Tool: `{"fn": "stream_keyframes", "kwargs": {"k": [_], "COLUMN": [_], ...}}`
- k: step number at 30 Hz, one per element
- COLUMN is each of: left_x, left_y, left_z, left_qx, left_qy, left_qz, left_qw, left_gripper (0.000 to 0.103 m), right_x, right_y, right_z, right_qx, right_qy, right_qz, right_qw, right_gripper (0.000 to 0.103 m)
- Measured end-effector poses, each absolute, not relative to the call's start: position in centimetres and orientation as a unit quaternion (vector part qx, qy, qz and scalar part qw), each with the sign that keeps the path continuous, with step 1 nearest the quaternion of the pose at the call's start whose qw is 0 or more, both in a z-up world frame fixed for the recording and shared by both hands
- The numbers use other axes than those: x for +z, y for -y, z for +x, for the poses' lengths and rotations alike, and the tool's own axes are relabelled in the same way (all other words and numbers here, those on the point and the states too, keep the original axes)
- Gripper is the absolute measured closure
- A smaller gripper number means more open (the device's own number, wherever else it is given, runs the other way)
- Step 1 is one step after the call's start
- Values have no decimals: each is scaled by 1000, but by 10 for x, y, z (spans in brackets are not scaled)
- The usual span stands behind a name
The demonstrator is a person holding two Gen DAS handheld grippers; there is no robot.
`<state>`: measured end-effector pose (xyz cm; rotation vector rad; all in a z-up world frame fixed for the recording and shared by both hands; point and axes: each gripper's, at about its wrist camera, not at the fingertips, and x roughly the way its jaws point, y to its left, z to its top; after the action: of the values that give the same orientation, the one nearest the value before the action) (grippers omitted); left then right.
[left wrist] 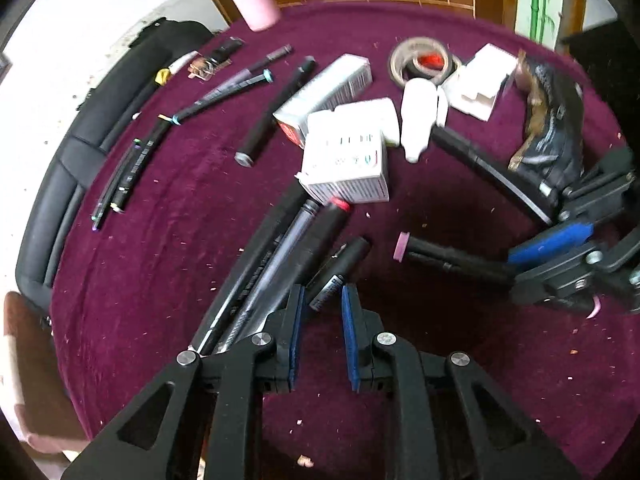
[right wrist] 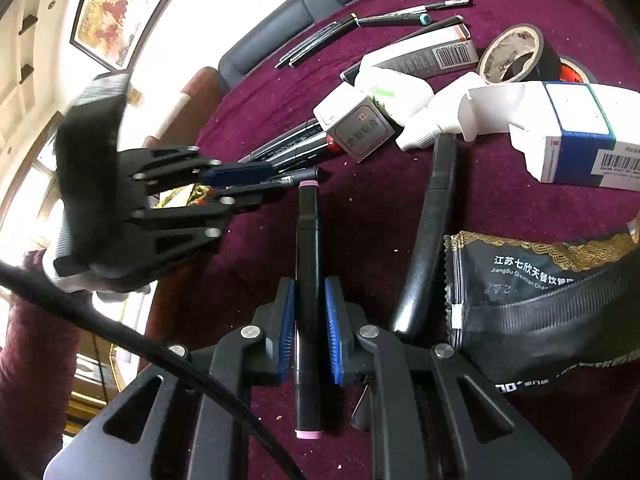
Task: Organize objects
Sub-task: 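Grasp a black pen with the left gripper while the right gripper holds the marker, then place the pen and marker in the tray and open both grippers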
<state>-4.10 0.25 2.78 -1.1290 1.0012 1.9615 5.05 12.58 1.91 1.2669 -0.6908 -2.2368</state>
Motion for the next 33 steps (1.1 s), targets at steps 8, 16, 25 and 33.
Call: {"fn": "stream_keyframes", "kwargs": {"k": [8,16,25,33], "left_x": [21,23,39,77], "left_y": [-21,-17,29,82], "left_z": [-46,-27,16,55], "left_qx": [730,751,784,828], "left_qy": [-397,-361,-247,-141], "left_qz": [-455,-478,-492,-451], "left_qw": [320,278,285,303], "left_gripper": [88,95,95,95], "right_x": [19,21,34,37], "right_y": [-122,-121,-90,-61], "right_z": [51,55,48,45], "right_qx": [-823,-832,-841,-866], "right_qy": [240,223,161,29], "right_qz": [457,452,479,485], "right_qw": [236,231,194,121], "right_gripper": [91,90,60,91]}}
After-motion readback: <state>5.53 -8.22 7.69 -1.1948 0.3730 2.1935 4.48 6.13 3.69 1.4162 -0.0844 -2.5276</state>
